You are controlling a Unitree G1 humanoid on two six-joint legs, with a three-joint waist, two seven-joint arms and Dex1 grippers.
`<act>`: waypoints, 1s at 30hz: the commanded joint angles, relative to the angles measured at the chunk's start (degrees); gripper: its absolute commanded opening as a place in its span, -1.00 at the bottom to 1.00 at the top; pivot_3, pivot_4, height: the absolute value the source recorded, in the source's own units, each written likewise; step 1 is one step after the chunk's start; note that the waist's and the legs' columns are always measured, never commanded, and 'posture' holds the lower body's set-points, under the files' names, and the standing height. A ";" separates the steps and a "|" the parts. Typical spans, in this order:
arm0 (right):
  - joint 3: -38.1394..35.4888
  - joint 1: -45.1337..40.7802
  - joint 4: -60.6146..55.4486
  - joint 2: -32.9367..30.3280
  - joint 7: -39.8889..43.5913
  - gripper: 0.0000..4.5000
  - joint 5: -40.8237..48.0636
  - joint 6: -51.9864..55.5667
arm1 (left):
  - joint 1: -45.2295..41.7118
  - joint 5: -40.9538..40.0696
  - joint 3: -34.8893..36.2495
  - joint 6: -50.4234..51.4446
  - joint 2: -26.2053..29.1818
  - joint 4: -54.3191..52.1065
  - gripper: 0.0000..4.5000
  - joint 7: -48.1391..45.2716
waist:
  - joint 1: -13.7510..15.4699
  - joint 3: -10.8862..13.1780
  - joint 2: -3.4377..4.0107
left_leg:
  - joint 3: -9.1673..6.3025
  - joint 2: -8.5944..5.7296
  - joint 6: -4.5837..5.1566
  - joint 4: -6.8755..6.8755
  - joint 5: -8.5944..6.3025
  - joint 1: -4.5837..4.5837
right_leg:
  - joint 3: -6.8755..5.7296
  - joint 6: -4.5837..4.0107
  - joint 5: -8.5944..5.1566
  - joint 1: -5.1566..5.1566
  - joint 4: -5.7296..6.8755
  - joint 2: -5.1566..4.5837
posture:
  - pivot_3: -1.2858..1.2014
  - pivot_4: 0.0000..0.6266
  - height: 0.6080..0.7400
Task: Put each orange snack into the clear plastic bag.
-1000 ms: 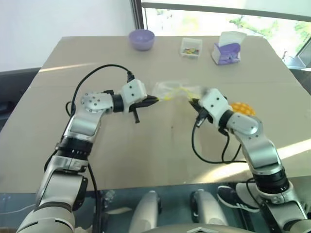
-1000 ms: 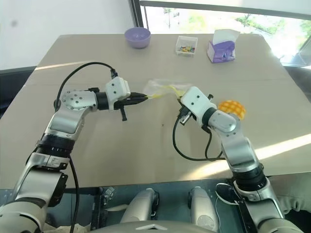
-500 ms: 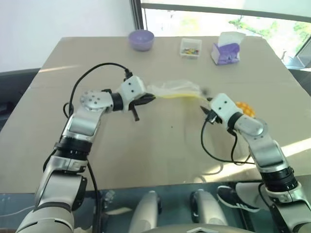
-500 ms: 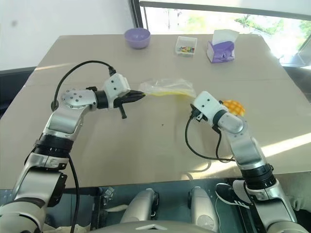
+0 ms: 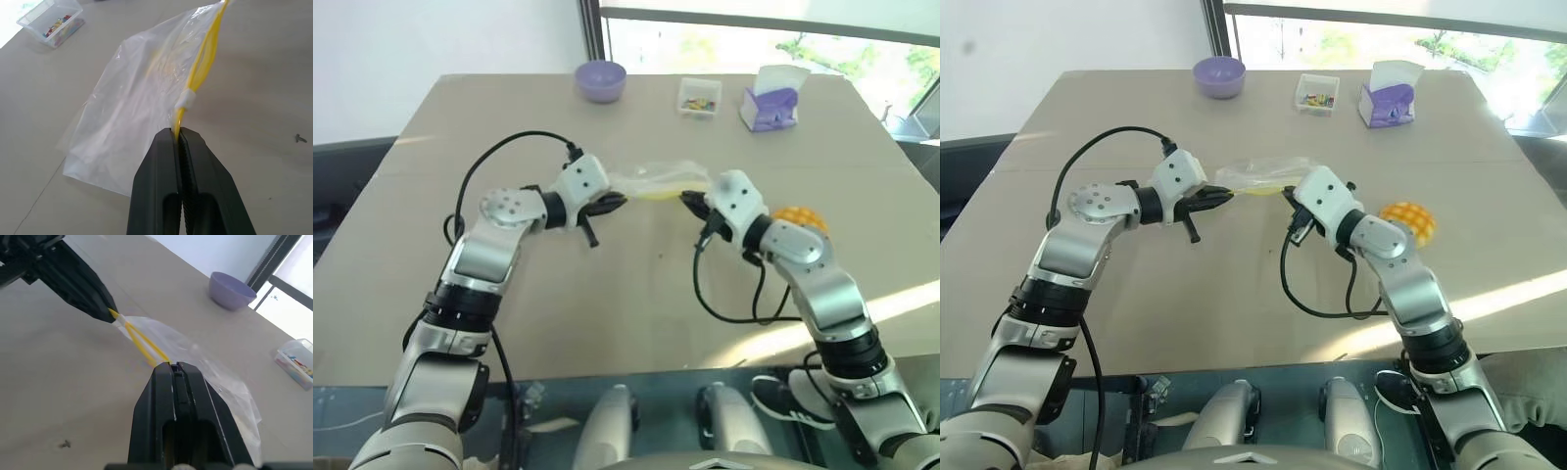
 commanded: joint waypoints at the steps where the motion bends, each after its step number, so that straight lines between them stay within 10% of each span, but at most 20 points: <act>1: 1.03 -1.99 1.01 1.05 -1.26 -0.98 -0.96 -1.97 | -1.73 -0.34 1.23 0.63 -0.47 -3.49 -1.00 0.86 | -0.01 0.00 0.00 | -0.01 0.00 0.00 0.00 0.00 0.00 | -0.01 0.00 0.00 0.00 0.00 0.00 | 0.03 -0.52 1.00; 30: -0.04 -1.18 0.84 3.74 0.32 -0.98 4.65 0.97 | 1.99 0.29 0.67 1.17 -0.98 -6.98 -1.00 1.96 | -0.12 0.01 0.02 | -0.04 0.02 0.01 0.00 0.00 0.03 | -0.03 0.00 0.00 0.01 0.03 0.02 | 0.03 -0.52 1.00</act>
